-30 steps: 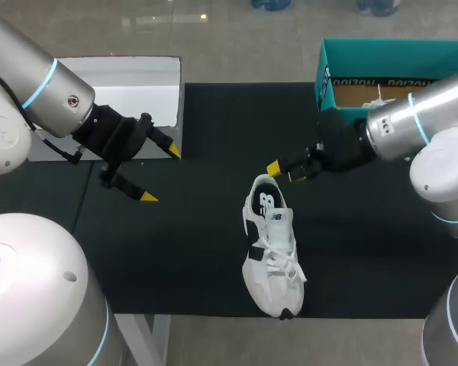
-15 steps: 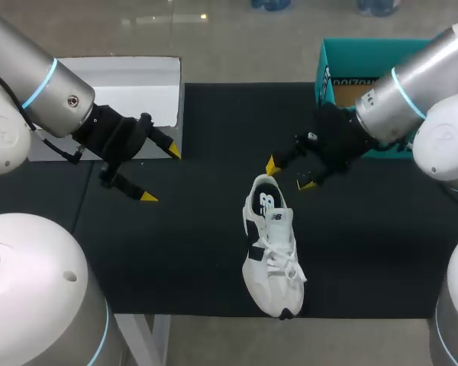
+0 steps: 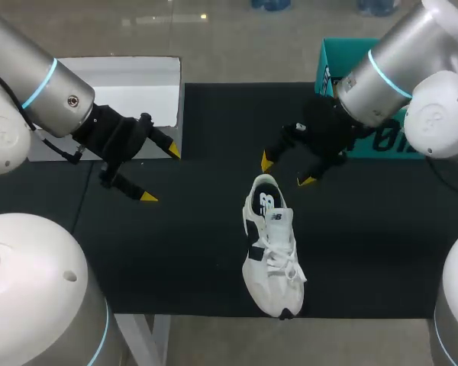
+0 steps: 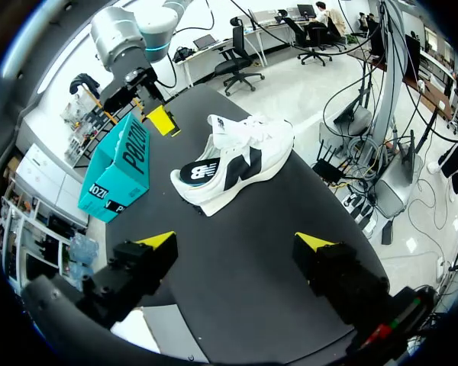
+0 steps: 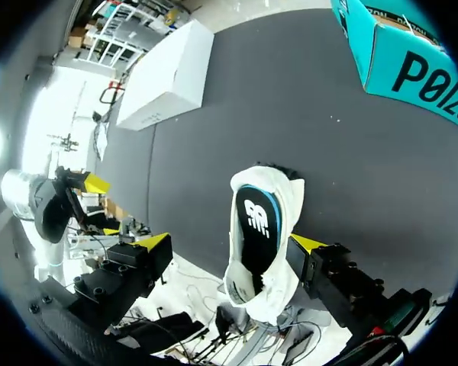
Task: Take the shoe out of the shoebox, open the shoe tongue, remove and reinsert the insole, then place the shoe into the shoebox
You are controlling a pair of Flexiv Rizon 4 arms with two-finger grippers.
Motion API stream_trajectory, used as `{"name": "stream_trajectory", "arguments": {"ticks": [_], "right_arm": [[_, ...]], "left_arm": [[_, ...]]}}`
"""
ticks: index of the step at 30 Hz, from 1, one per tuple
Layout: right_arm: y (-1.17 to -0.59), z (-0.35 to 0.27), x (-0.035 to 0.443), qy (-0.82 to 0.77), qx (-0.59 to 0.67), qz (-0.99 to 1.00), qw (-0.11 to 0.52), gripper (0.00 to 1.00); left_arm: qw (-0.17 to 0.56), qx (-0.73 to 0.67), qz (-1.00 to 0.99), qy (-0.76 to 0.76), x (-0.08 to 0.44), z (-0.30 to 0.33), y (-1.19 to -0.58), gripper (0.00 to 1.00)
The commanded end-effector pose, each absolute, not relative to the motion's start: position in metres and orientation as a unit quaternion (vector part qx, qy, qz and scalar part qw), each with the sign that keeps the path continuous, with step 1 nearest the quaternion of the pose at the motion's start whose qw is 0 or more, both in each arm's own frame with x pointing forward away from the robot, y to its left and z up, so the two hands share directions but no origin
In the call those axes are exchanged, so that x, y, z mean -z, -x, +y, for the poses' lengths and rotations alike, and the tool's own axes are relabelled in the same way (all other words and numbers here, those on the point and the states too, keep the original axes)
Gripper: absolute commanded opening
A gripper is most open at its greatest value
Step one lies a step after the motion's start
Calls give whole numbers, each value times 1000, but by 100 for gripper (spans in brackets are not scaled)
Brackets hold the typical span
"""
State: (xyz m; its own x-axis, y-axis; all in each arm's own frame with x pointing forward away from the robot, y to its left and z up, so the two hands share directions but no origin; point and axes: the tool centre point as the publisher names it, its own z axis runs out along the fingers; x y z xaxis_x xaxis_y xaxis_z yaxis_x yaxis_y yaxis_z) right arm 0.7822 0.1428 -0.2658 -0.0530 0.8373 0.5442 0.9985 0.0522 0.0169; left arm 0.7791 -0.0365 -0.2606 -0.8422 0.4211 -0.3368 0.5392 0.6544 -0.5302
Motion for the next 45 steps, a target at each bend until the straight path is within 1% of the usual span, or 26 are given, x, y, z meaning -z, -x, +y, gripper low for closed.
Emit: {"name": "stream_trajectory", "arguments": {"ticks": [1, 2, 3, 4, 5, 6, 15, 23, 27, 32, 39, 45], "right_arm": [[-785, 159, 269, 678, 131, -711, 133, 100], [-785, 162, 271, 675, 130, -713, 135, 100], [-786, 164, 274, 674, 126, -715, 136, 92], [-786, 165, 276, 673, 126, -716, 136, 47], [-786, 169, 280, 668, 124, -721, 140, 9], [-786, 172, 282, 664, 119, -725, 141, 0], [-780, 176, 310, 656, 105, -734, 139, 0], [-781, 164, 325, 668, 83, -731, 113, 0], [-783, 164, 327, 668, 77, -733, 103, 0], [-785, 168, 343, 667, 59, -737, 89, 0], [-793, 168, 362, 666, 57, -738, 91, 0], [-790, 173, 390, 665, 49, -735, 119, 0]], "left_arm": [[92, 319, 905, -266, 261, -37, -779, 100], [92, 319, 905, -266, 261, -37, -779, 100], [92, 319, 905, -266, 261, -37, -779, 100], [92, 319, 905, -266, 261, -37, -779, 100], [92, 319, 905, -266, 261, -37, -779, 100], [92, 319, 905, -266, 261, -37, -779, 100], [92, 319, 905, -266, 261, -37, -779, 100], [92, 319, 905, -266, 261, -37, -779, 100], [92, 319, 905, -266, 261, -37, -779, 100], [92, 319, 905, -266, 261, -37, -779, 100], [92, 319, 905, -266, 261, -37, -779, 100], [92, 319, 905, -266, 261, -37, -779, 100]]}}
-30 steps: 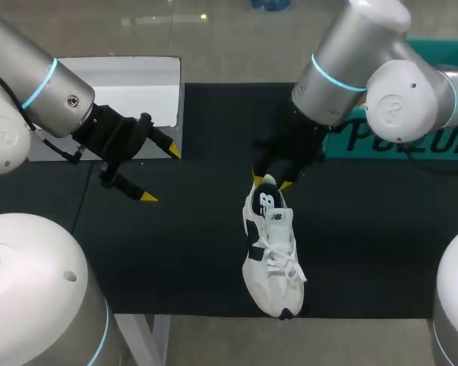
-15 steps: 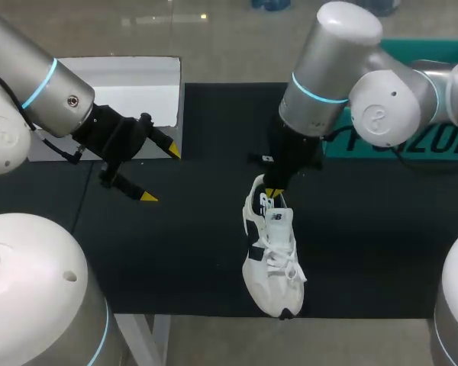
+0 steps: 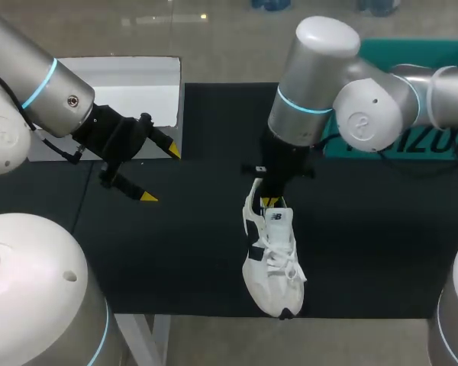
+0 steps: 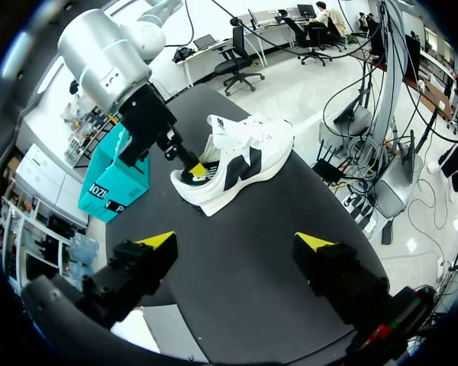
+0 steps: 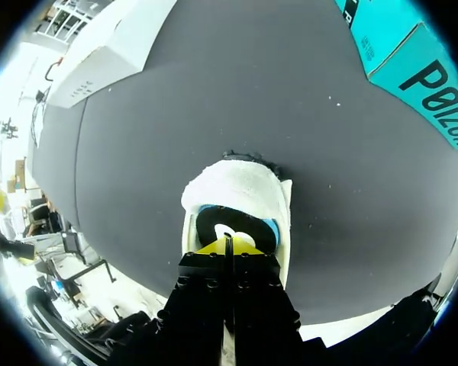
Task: Take the shoe out of the shoebox, open the shoe tongue, remove and reinsert the insole, then place the shoe into the shoebox
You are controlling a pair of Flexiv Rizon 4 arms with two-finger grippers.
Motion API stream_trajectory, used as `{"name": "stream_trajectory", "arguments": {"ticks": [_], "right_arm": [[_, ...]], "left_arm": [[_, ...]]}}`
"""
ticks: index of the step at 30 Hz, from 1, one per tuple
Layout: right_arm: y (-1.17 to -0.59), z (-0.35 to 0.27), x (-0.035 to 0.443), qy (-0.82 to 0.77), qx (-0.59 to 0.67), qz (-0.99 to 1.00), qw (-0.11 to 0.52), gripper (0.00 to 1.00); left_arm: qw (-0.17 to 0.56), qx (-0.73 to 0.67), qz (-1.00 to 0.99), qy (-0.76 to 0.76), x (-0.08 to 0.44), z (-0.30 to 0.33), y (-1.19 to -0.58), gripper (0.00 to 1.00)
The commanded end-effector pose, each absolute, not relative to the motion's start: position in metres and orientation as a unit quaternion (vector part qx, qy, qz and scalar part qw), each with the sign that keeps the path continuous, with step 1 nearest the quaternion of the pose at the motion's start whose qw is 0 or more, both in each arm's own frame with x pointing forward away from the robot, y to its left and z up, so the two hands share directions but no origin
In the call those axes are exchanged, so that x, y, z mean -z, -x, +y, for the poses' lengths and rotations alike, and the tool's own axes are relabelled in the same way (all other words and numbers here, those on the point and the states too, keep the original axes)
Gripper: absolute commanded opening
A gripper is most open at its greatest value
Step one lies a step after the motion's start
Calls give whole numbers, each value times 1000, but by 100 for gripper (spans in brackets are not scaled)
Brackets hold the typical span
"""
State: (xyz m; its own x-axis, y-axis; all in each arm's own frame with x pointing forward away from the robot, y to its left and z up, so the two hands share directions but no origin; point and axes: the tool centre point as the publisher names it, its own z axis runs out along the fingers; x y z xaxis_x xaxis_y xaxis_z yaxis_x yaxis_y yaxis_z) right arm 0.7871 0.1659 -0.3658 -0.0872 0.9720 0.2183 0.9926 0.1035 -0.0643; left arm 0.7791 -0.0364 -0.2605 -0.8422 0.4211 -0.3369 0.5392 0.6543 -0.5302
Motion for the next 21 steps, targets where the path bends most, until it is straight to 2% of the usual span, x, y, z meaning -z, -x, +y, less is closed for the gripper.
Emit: {"name": "stream_trajectory", "arguments": {"ticks": [1, 10, 21], "right_arm": [[-788, 174, 394, 665, 47, -735, 123, 0], [-775, 175, 405, 666, 42, -731, 142, 0], [-775, 154, 348, 675, 53, -731, 80, 0]], "left_arm": [[92, 319, 905, -266, 261, -37, -779, 100], [92, 319, 905, -266, 261, -37, -779, 100], [92, 319, 905, -266, 261, -37, -779, 100]]}}
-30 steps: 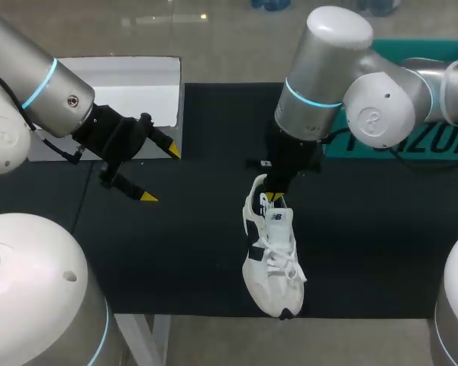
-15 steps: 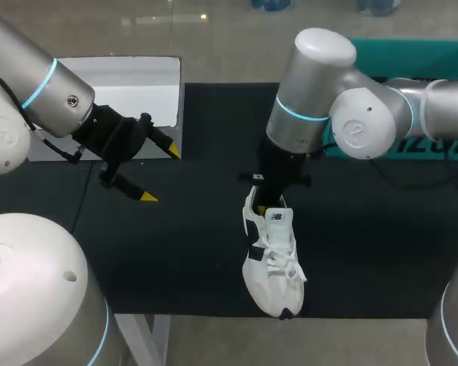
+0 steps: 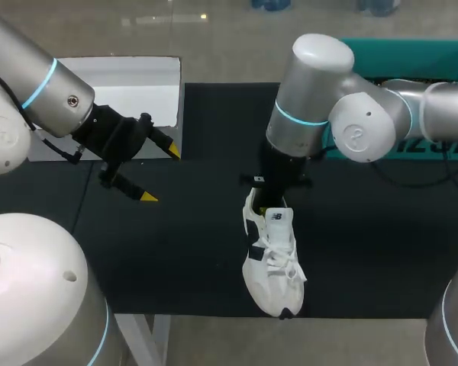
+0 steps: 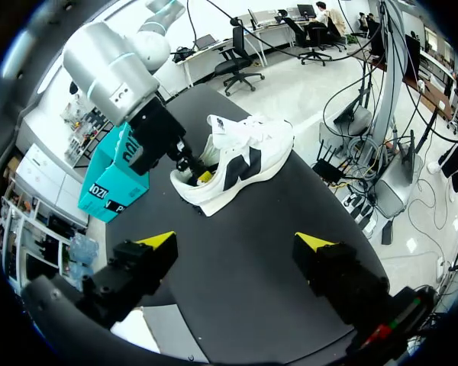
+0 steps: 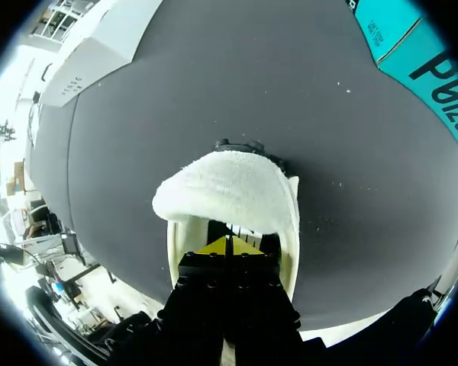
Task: Take the shoe out of the shoebox, open the shoe tongue, remove and reinsert the insole, then place the shoe into the shoebox
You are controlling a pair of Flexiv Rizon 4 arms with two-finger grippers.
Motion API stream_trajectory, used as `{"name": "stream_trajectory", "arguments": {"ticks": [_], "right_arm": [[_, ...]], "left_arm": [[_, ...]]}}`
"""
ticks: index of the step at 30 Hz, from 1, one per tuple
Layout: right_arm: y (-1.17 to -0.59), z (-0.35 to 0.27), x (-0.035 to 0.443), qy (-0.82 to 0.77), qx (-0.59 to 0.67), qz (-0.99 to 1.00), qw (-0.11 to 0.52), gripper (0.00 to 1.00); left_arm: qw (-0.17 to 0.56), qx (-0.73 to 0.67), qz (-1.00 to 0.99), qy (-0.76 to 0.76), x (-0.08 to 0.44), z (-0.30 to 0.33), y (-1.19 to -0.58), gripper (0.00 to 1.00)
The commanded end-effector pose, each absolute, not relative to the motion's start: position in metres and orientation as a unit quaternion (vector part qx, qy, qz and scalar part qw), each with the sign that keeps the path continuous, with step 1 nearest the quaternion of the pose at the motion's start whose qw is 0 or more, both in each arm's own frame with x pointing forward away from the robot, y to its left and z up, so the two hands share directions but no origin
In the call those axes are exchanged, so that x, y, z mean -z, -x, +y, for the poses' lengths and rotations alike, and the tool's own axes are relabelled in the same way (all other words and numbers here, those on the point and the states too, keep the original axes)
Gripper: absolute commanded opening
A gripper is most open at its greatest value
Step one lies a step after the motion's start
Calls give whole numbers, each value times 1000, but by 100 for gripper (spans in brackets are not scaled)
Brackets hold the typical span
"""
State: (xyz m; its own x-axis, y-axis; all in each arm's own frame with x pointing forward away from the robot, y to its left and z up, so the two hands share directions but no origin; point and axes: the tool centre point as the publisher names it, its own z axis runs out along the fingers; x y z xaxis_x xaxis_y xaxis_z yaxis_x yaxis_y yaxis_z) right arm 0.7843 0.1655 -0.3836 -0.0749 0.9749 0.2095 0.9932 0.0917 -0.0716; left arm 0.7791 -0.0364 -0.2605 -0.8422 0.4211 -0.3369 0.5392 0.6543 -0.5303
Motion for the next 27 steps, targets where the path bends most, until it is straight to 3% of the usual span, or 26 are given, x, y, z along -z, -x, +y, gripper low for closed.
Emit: {"name": "stream_trajectory", "arguments": {"ticks": [1, 10, 26, 27], "right_arm": [[-776, 153, 345, 675, 54, -731, 79, 0], [-768, 154, 333, 676, 44, -730, 91, 0], [-752, 164, 363, 681, 20, -716, 152, 0], [-752, 166, 366, 680, 13, -717, 156, 5]], "left_arm": [[92, 319, 905, -266, 261, -37, -779, 100], [92, 319, 905, -266, 261, -37, -779, 100], [92, 319, 905, -266, 261, -37, -779, 100], [92, 319, 905, -266, 261, -37, -779, 100]]}}
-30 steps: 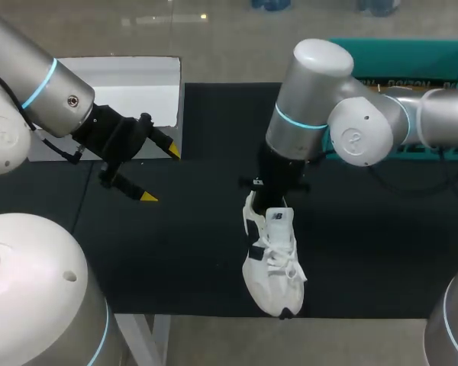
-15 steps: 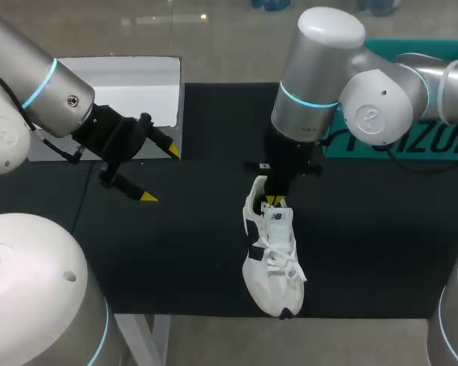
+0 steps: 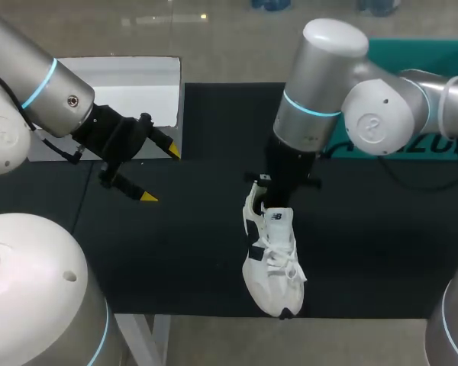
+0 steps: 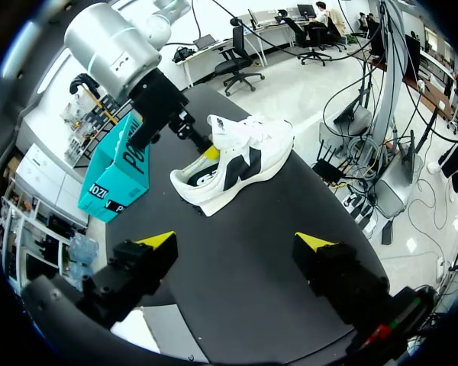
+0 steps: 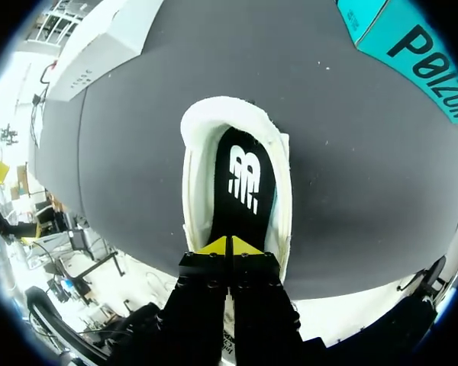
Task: Take the shoe out of the shoebox, open the shoe tongue, remove and reinsert the insole, then place the shoe into the shoebox
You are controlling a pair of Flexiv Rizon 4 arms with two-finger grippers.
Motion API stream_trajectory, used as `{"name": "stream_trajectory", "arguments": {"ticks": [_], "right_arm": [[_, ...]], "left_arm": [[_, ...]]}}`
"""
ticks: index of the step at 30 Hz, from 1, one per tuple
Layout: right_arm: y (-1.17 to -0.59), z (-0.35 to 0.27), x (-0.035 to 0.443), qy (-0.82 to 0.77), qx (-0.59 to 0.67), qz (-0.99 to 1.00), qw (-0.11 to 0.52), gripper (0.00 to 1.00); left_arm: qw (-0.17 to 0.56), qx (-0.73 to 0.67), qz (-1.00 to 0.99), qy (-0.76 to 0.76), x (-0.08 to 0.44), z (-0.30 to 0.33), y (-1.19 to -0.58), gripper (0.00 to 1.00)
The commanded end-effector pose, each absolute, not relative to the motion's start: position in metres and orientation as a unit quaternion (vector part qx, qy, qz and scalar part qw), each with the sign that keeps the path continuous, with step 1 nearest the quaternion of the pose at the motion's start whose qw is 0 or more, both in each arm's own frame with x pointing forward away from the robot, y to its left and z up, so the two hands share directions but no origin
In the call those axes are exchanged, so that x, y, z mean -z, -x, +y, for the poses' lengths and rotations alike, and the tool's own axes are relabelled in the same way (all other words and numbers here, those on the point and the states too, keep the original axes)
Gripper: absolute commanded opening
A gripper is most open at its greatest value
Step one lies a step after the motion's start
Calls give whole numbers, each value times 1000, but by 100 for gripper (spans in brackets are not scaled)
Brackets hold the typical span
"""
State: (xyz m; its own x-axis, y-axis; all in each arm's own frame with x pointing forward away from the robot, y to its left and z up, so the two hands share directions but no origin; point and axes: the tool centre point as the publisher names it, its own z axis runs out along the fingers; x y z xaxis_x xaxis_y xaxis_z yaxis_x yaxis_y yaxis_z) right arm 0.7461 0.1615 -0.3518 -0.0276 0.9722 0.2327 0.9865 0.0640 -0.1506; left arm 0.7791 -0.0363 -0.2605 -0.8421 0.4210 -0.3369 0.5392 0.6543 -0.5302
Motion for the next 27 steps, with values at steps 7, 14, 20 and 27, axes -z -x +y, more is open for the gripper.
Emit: {"name": "stream_trajectory", "arguments": {"ticks": [7, 14, 20, 27], "right_arm": [[-753, 171, 373, 673, 2, -719, 177, 44], [-754, 172, 377, 669, -3, -720, 183, 43], [-750, 171, 376, 669, -7, -721, 182, 44], [-744, 171, 379, 669, -14, -720, 184, 86]], "left_arm": [[92, 319, 905, -266, 261, -37, -779, 100], [92, 319, 905, -266, 261, -37, -779, 100], [92, 319, 905, -266, 261, -37, -779, 100], [92, 319, 905, -266, 261, -37, -779, 100]]}}
